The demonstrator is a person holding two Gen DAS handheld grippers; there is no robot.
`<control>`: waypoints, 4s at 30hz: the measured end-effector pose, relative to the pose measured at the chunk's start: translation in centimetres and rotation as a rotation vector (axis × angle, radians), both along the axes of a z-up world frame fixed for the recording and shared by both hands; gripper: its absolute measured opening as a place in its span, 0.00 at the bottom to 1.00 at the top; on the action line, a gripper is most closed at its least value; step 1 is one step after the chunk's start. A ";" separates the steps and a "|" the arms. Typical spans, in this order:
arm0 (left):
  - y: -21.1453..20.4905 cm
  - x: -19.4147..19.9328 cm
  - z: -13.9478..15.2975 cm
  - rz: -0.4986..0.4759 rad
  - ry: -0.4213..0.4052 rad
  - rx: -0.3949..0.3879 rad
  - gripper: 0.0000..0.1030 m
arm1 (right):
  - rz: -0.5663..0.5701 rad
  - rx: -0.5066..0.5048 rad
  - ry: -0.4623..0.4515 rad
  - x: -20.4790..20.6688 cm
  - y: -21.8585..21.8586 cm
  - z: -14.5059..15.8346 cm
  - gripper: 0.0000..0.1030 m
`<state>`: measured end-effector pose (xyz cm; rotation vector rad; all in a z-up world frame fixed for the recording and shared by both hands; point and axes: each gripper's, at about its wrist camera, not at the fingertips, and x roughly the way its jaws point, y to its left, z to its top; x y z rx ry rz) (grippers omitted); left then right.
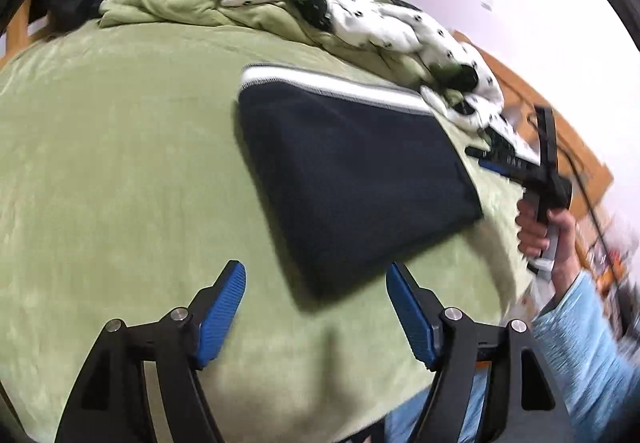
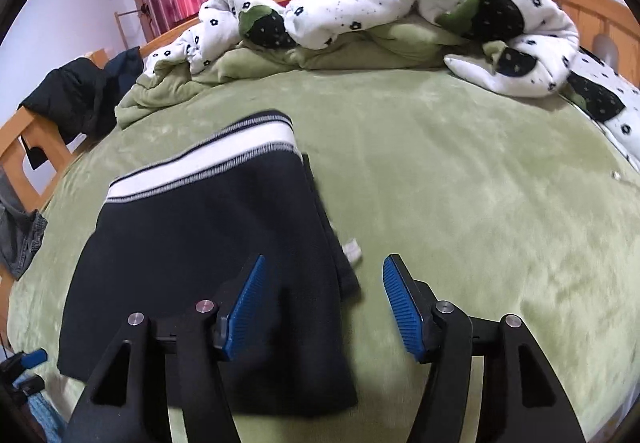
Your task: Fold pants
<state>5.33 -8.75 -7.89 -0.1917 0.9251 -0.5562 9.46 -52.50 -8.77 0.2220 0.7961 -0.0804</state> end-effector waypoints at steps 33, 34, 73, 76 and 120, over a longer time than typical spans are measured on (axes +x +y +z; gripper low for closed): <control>-3.1 15.9 -3.9 0.027 0.139 -0.261 0.15 | 0.150 0.404 0.112 7.9 -0.5 -2.5 0.29; -2.3 15.9 -3.2 0.032 0.141 -0.280 0.15 | 0.140 0.408 0.102 7.7 0.4 -1.9 0.23; 11.1 22.9 -3.2 0.257 0.025 0.097 0.60 | 0.312 -0.142 0.031 14.2 25.0 -2.8 0.58; 10.0 23.6 -4.6 0.264 0.019 0.163 0.66 | 0.286 -0.020 0.032 14.9 23.1 -3.5 0.64; 12.0 -0.1 -4.7 0.112 -0.032 0.592 0.51 | 0.222 -0.087 -0.008 -7.7 21.1 0.0 0.69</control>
